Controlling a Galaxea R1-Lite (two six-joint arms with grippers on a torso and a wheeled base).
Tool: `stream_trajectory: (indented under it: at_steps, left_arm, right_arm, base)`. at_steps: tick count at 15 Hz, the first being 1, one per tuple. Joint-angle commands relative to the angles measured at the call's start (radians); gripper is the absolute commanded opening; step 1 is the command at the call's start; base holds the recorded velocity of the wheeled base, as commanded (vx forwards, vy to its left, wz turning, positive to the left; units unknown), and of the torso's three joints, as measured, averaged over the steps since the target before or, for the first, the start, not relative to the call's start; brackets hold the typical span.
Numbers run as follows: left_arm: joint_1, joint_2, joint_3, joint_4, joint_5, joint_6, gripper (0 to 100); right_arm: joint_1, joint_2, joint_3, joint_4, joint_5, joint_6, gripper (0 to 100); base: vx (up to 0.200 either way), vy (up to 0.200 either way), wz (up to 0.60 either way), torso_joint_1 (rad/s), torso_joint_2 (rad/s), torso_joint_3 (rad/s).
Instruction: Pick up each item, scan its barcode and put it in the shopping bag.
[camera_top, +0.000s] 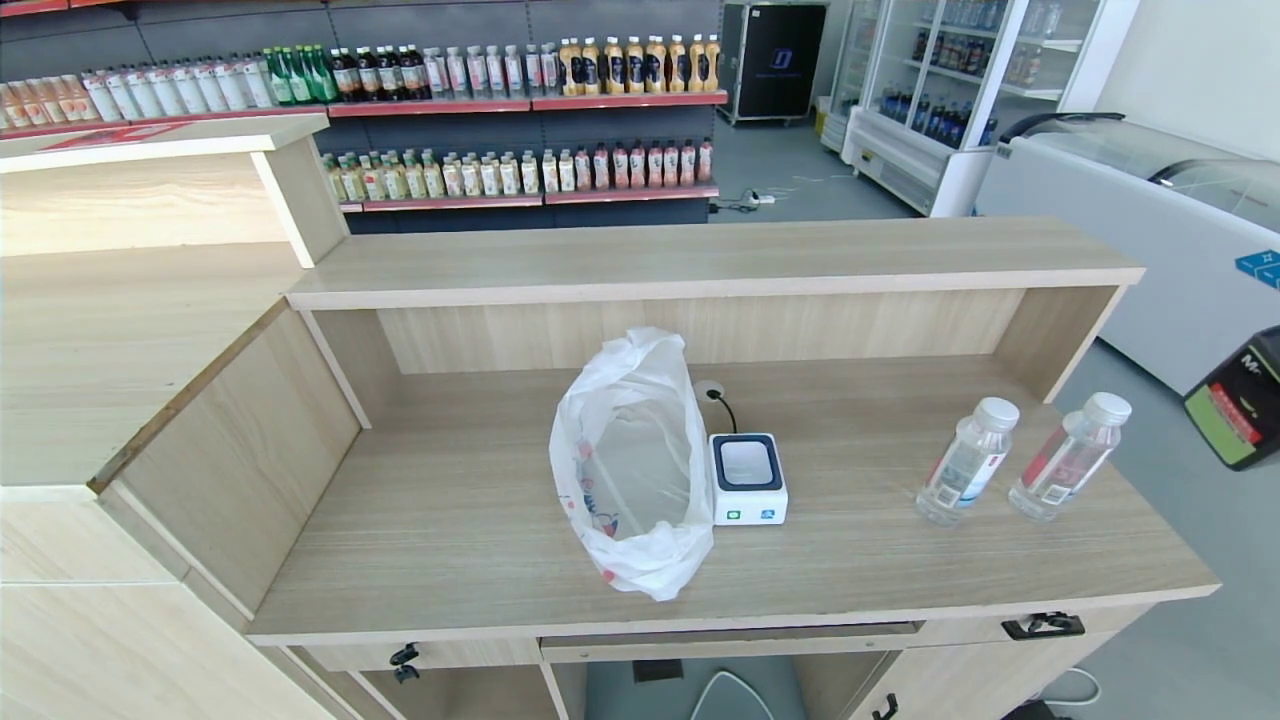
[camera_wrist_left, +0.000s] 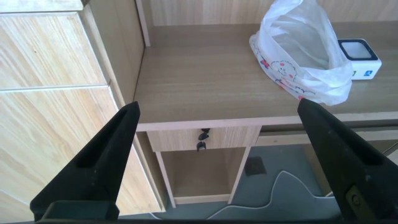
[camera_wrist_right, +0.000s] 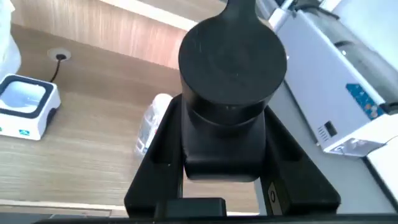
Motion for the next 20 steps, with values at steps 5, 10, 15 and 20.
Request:
stream_trajectory:
  at_steps: [5, 10, 15, 20]
  left_arm:
    - [0.000, 0.001, 0.000, 0.000, 0.000, 0.000, 100]
    - [0.000, 0.001, 0.000, 0.000, 0.000, 0.000, 100]
    - [0.000, 0.001, 0.000, 0.000, 0.000, 0.000, 100]
    - [0.000, 0.001, 0.000, 0.000, 0.000, 0.000, 100]
  right_arm:
    - [-0.017, 0.074, -0.213, 0.350, 0.041, 0.522, 0]
    - [-0.068, 0.338, -0.287, 0.223, 0.427, 0.830, 0]
    - [-0.046, 0.643, -0.359, 0.090, 0.530, 0.835, 0]
    - [0.046, 0.769, -0.358, -0.019, 0.545, 0.833, 0]
  base:
    - [0.000, 0.000, 0.60, 0.001, 0.00, 0.000]
    - [0.000, 0.000, 0.00, 0.000, 0.00, 0.000]
    - [0.000, 0.000, 0.00, 0.000, 0.00, 0.000]
    - [0.000, 0.000, 0.00, 0.000, 0.00, 0.000]
